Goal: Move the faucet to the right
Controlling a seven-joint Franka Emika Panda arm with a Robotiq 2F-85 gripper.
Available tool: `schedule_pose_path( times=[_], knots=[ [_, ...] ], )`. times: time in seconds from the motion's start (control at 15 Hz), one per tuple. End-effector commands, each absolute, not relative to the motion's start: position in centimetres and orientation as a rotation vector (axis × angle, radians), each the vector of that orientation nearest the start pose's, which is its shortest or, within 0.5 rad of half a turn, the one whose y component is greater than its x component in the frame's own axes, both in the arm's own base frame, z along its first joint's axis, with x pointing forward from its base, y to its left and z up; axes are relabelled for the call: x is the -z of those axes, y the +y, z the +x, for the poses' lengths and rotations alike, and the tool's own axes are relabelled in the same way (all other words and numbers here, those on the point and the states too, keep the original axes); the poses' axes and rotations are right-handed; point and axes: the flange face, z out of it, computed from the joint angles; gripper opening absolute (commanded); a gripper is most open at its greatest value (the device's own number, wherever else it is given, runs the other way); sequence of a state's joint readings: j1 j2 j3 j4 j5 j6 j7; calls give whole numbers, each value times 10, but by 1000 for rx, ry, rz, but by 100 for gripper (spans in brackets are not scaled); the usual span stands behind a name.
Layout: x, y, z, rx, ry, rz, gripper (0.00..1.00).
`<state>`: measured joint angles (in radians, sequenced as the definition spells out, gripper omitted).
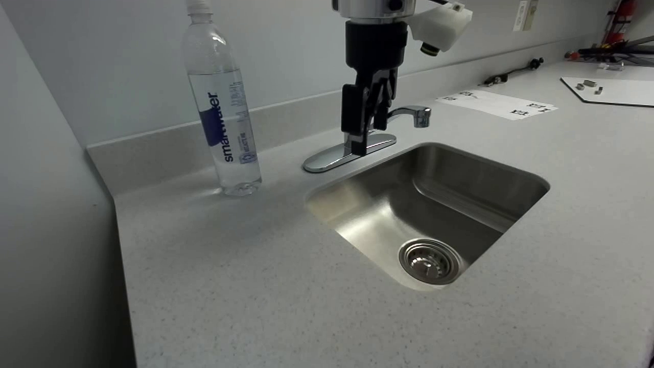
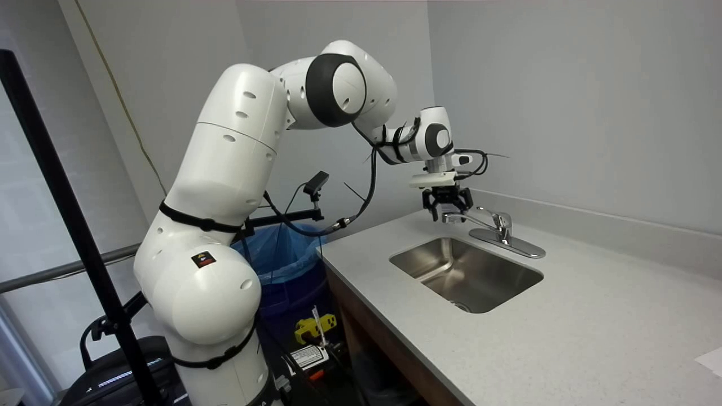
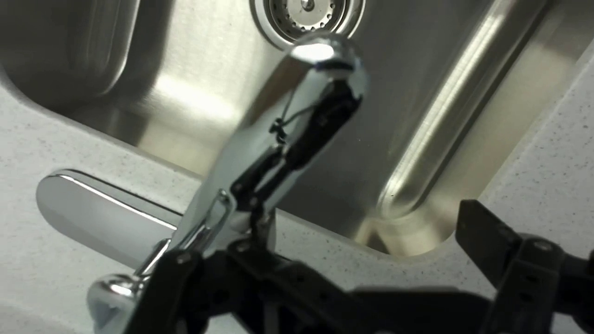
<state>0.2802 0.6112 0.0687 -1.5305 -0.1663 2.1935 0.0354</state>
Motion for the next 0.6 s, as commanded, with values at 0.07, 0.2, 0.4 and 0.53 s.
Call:
schedule_pose_path(
  times=[0.07,0.2,0.4,0.53],
  knots=[
    [-293,204,684,28,-532,-3253,100],
    [-290,198,689,9,-481,-3267,100],
    [-289,192,695,-25,-408,-3284,100],
    [-287,189,698,-47,-370,-3294,100]
  ],
)
